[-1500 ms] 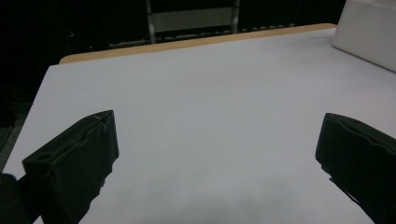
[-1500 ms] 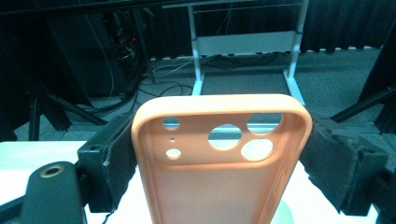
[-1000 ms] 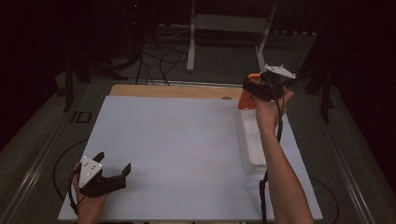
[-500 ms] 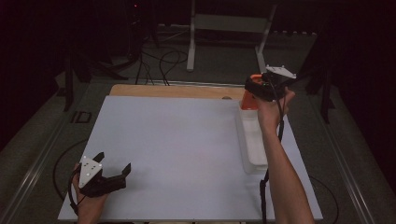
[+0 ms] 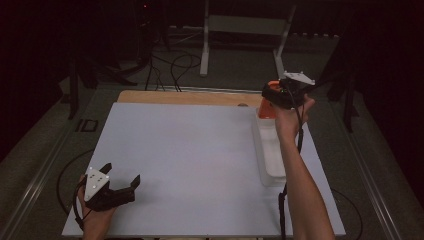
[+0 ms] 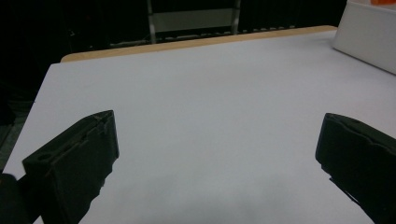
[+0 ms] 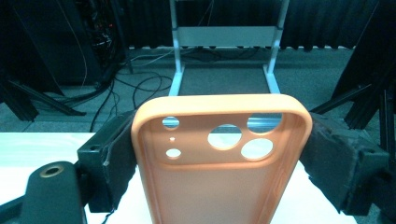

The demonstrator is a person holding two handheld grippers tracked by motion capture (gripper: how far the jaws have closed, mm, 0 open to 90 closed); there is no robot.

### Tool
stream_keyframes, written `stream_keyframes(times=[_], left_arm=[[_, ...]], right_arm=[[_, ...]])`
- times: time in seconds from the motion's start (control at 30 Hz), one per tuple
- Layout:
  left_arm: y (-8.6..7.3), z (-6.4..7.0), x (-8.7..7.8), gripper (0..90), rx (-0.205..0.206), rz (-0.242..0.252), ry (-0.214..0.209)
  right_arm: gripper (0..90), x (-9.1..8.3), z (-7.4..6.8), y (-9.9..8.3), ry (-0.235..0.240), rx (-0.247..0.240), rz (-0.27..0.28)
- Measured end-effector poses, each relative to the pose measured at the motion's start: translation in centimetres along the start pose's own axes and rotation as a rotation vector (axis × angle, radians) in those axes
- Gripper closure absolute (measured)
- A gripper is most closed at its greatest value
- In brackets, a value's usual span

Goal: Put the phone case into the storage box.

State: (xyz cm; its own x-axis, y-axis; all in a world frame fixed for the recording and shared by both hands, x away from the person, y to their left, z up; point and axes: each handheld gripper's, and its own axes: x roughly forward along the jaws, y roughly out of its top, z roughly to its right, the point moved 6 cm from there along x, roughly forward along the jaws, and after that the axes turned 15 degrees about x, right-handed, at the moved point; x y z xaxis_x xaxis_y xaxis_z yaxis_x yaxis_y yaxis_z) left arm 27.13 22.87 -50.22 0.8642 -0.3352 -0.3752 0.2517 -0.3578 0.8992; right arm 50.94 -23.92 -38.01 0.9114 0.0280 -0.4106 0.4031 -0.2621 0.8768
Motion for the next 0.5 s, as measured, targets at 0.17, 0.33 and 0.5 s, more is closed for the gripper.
stream_keyframes(times=[0.17,0.33,0.5], left_arm=[[-0.05,-0.09,-0.01,0.4,-0.002,0.000,0.001],[-0.02,0.03,0.09,0.4,-0.001,0.000,-0.001],[-0.02,0.03,0.11,0.4,-0.002,0.000,-0.001]], right_arm=[[16.6,0.35,-0.02,-0.34,-0.003,0.002,0.000],[16.5,0.70,0.22,-0.87,-0.012,0.007,-0.005],[16.5,0.91,0.48,-1.06,-0.018,0.017,-0.009]])
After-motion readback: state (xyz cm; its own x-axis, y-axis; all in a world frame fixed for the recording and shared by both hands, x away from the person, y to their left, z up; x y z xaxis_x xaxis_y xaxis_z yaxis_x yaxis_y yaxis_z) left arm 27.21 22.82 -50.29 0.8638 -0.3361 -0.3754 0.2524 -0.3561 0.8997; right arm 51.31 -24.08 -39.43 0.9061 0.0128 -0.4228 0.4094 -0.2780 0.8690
